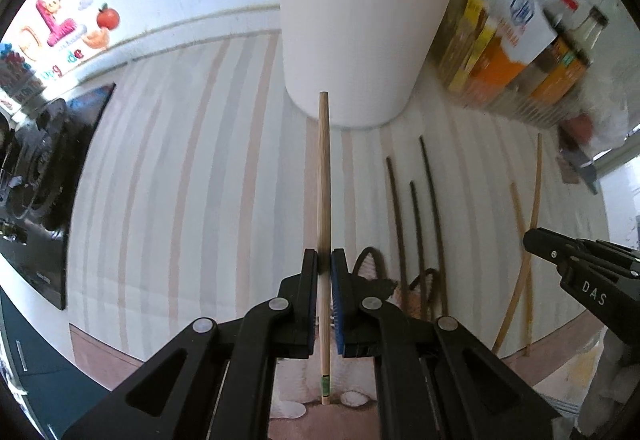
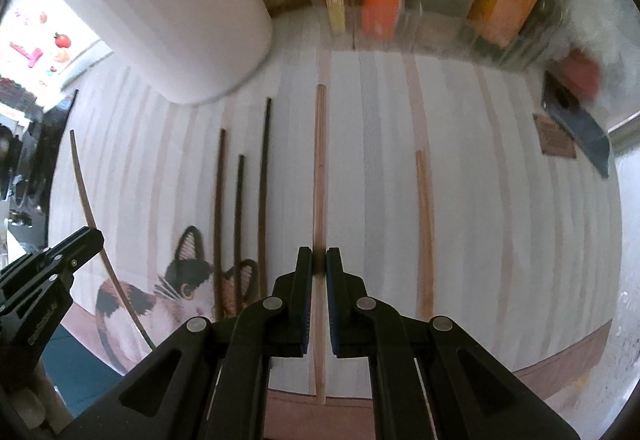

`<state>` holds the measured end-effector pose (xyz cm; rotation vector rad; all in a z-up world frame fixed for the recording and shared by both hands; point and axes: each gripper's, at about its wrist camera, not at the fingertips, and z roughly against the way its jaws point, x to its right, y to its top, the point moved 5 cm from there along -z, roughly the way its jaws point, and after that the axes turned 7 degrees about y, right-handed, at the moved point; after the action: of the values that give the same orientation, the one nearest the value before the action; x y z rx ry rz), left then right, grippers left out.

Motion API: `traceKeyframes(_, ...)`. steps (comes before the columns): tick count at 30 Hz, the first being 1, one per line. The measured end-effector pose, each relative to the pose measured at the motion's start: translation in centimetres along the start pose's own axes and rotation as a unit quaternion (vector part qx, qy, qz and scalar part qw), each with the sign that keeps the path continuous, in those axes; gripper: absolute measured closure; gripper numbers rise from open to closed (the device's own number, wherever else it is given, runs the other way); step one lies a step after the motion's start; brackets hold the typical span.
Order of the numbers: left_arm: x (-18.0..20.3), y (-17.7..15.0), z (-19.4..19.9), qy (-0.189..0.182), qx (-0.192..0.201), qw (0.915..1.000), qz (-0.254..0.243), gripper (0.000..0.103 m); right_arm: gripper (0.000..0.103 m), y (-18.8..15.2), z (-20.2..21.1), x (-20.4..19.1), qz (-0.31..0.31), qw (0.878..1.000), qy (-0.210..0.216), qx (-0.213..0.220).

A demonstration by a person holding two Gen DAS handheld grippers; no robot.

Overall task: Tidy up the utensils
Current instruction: 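Lift both held chopsticks and carry them over the beige utensil holder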

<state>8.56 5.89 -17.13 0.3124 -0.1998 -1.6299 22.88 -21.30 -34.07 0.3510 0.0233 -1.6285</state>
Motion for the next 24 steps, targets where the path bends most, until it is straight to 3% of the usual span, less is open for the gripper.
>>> traceKeyframes(12,-1.6,3.9,5.8,-0.024,0.071,0.9971,0.013,0.099,0.096,1.5,7.0,-2.9,0.019,0.996,0.043,0.07)
traceKeyframes(24,-0.6,10.1,13.0,-0.072,0.155,0.9851,0.021,0.099,0.096,5.8,14.0,-6.2,0.033,0.986,0.079,0.144)
